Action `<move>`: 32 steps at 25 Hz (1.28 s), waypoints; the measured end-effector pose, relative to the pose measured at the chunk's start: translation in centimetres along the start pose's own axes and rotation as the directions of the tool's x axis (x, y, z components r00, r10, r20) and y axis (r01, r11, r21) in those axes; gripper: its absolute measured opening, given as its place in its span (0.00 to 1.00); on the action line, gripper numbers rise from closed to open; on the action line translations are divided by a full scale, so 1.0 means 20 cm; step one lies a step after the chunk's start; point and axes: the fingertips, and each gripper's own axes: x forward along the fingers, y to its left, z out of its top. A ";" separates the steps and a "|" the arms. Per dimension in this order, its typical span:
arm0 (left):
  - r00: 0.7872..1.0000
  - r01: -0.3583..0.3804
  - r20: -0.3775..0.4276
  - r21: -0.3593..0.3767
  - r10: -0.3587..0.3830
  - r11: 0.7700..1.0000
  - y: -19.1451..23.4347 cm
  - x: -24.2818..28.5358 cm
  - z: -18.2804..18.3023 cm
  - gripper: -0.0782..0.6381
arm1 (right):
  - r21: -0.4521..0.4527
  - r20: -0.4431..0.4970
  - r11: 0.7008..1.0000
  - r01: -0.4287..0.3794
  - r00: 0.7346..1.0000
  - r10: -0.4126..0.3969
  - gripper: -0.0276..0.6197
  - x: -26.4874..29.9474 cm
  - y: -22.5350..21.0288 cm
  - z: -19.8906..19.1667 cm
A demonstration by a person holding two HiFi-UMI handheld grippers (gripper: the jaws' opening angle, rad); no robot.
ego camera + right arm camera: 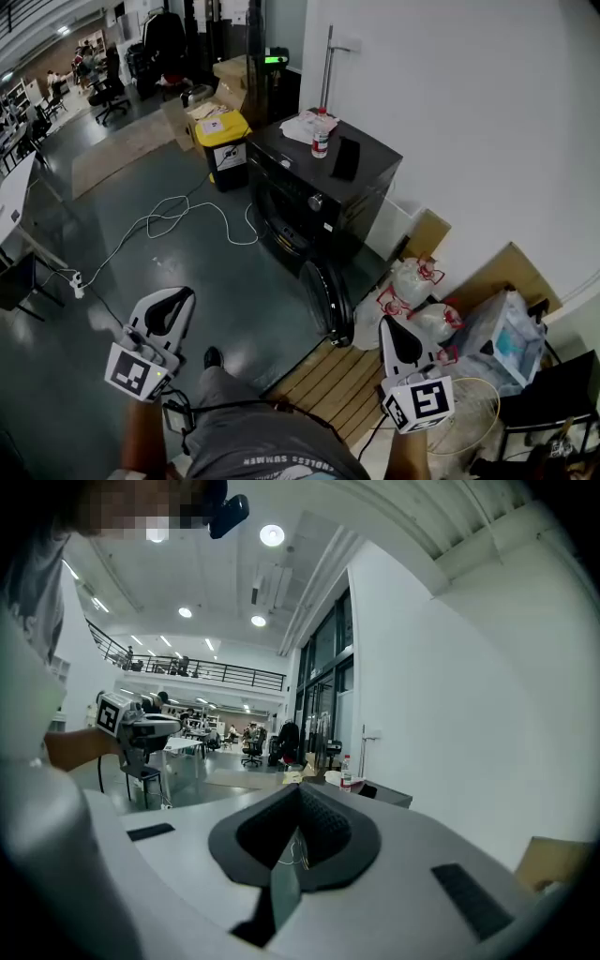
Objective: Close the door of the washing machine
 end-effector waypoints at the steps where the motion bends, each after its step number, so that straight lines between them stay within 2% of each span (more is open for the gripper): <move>1: 1.000 -0.001 0.000 0.000 0.001 1.000 0.01 0.00 0.00 0.15 | 0.006 0.006 1.000 -0.004 1.000 0.004 0.09 0.01 0.00 0.00; 8: 1.000 0.004 -0.016 0.002 -0.004 1.000 0.04 0.04 -0.06 0.15 | 0.022 -0.026 1.000 -0.020 0.999 0.021 0.09 0.11 -0.03 -0.08; 14: 0.998 0.024 -0.053 -0.027 -0.026 0.999 0.05 0.10 -0.18 0.15 | 0.038 -0.072 0.999 -0.023 0.997 0.026 0.09 0.22 -0.06 -0.20; 32: 0.985 0.069 -0.149 -0.079 -0.080 0.994 0.13 0.27 -0.49 0.15 | 0.107 -0.207 0.993 0.041 0.978 -0.018 0.09 0.58 -0.21 -0.57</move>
